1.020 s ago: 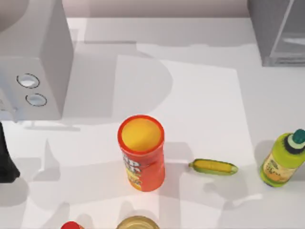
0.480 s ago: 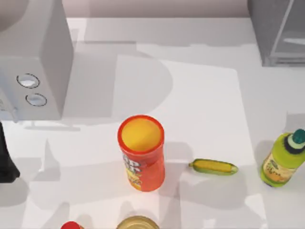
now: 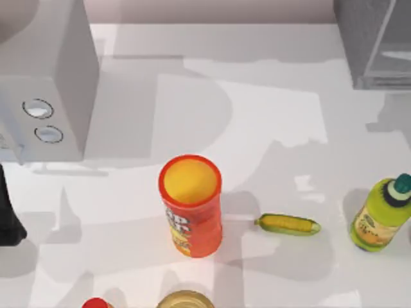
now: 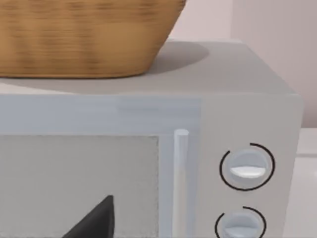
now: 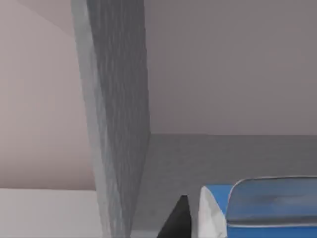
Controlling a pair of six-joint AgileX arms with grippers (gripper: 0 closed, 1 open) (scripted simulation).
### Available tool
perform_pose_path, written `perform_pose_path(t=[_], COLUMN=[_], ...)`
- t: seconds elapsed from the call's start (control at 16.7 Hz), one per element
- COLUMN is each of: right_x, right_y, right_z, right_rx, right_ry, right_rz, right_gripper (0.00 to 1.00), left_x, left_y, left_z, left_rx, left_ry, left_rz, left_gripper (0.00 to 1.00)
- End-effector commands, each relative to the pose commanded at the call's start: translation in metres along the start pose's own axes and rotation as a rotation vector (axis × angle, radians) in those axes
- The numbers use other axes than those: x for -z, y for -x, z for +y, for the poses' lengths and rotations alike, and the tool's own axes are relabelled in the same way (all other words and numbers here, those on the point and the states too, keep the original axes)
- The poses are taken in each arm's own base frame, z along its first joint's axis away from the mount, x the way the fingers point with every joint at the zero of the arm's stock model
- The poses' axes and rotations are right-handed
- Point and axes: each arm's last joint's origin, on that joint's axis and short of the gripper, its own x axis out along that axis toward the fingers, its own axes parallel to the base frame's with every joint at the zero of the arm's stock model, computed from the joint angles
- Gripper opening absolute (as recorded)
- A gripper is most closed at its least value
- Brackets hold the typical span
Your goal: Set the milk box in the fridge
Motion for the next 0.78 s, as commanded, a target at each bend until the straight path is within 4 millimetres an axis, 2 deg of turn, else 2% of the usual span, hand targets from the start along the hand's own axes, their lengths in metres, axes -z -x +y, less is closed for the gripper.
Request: perform_pose_path(t=[0.18,0.36,0.6,0.78], right_x=[0.031,0.066,0.095,0.1], right_y=[-0.051,-0.087,-0.109,-0.112], right_z=[-0.028,-0.053,-0.075,-0.078], right_rx=[0.021,0.044,0.062,0.064], right_ry=[0.002,0.01,0.022,0.025], right_rz=[0.004,-0.013,-0.049,-0.057], right_gripper=[0.0,0.0,0.0,0.0], left_x=[0.0,0.0,0.0,0.0], left_y=[0.0,0.0,0.0,0.0], left_z=[0.0,0.0,0.0,0.0], left_rx=[0.0,0.0,0.0,0.0], left_ry=[0.0,0.0,0.0,0.0], left_rz=[0.0,0.0,0.0,0.0], left_gripper=[1.0,1.0,1.0,1.0])
